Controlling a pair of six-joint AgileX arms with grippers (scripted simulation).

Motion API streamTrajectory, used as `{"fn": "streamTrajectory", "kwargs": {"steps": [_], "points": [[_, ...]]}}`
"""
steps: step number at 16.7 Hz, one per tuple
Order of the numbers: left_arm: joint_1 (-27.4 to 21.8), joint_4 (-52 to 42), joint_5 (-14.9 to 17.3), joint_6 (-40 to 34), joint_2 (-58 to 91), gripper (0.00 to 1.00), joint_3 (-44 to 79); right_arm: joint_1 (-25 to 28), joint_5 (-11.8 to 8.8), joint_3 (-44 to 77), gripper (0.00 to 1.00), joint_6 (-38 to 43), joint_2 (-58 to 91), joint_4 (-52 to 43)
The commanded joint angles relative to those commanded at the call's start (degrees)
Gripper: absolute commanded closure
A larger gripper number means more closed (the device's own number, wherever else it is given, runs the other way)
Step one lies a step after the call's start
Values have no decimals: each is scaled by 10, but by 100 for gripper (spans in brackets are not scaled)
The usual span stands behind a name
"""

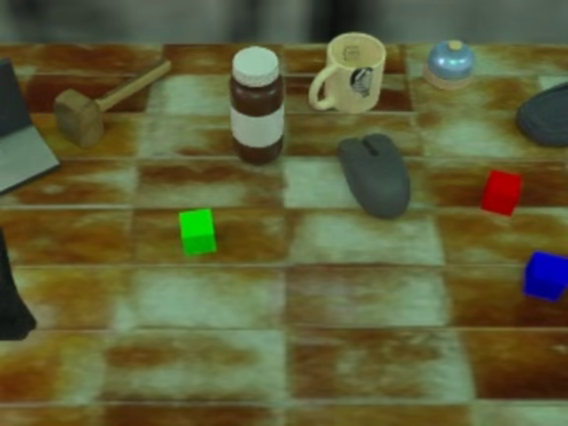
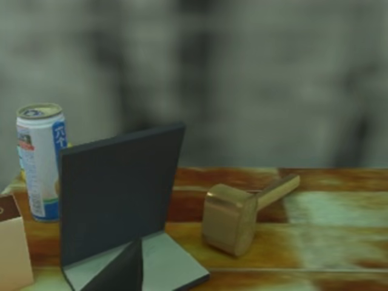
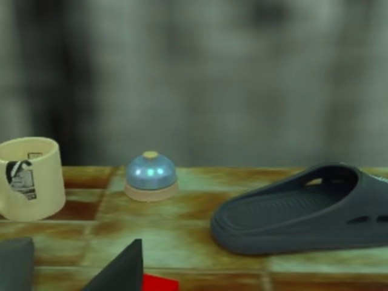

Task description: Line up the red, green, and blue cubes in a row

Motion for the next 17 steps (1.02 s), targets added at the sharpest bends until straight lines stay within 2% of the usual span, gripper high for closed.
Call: {"fn": "streamTrajectory", "kwargs": {"steps": [4, 8, 12, 17], "points": [[0, 0, 0, 0, 0, 0, 0, 2, -1, 17, 0, -11, 17, -12], [0, 0, 0, 0, 0, 0, 0, 11, -2, 122, 0, -73, 124, -79], [0, 0, 0, 0, 0, 0, 0, 23, 0, 307, 0, -172, 326, -189], [0, 0, 0, 0, 0, 0, 0, 41, 2, 583, 0, -321, 674, -361]]}}
